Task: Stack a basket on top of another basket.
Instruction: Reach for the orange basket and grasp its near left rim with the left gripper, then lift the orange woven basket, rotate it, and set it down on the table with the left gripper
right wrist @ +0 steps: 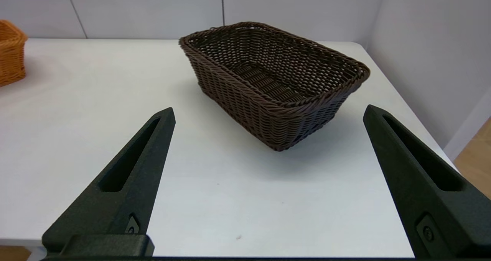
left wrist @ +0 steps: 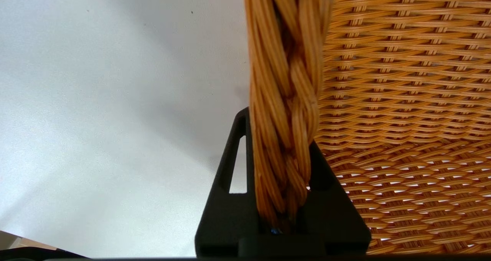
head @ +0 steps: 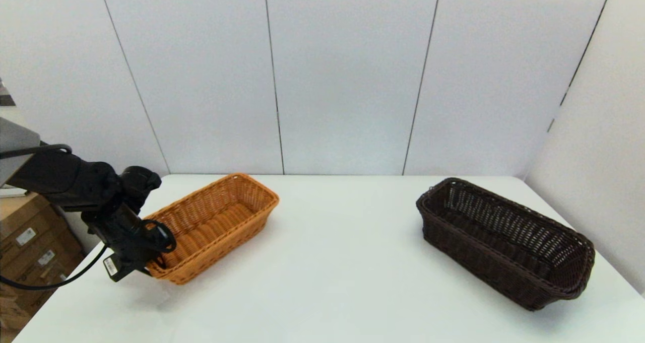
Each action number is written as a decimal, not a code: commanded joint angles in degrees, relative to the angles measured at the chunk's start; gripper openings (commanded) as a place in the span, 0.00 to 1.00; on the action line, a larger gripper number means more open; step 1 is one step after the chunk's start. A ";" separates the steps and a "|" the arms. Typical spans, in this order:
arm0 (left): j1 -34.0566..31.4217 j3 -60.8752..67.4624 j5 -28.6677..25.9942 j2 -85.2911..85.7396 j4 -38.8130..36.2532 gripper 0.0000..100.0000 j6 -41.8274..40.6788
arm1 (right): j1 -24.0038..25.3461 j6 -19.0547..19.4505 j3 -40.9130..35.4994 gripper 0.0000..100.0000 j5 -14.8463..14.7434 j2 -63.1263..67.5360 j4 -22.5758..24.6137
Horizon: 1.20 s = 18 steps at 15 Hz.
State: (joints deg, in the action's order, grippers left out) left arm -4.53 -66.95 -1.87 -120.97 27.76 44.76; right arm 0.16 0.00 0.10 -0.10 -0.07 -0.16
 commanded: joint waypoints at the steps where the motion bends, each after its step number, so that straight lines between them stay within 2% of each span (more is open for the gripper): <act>1: 0.05 -0.11 -0.60 1.70 0.45 0.00 0.15 | 0.02 0.00 -0.01 1.00 -0.08 -0.01 -0.02; 4: 1.72 -0.37 -4.73 6.80 0.72 0.00 -1.35 | 0.02 0.09 -0.01 1.00 0.01 -0.01 -0.02; 6: 4.01 0.15 -7.98 10.31 1.16 0.00 -8.38 | 0.02 0.09 -0.01 1.00 0.01 -0.01 -0.02; 10: 4.89 -0.02 -19.40 15.50 2.56 0.00 -16.11 | 0.02 0.09 -0.01 1.00 0.01 -0.01 -0.02; 12: 7.61 0.24 -20.46 16.11 3.00 0.00 -20.33 | 0.11 0.00 -0.01 1.00 0.01 -0.01 -0.02; 15: 12.01 -0.55 -21.07 15.59 7.93 0.00 -28.86 | 0.02 0.00 -0.01 1.00 0.01 -0.01 -0.02; 18: 16.84 -5.03 -21.07 12.42 11.79 0.00 -29.91 | 0.02 0.00 -0.01 1.00 0.01 -0.01 -0.02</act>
State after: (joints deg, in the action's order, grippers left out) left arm 9.80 -69.29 -22.82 -106.42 37.49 14.80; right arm 0.18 0.00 0.10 -0.10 -0.07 -0.18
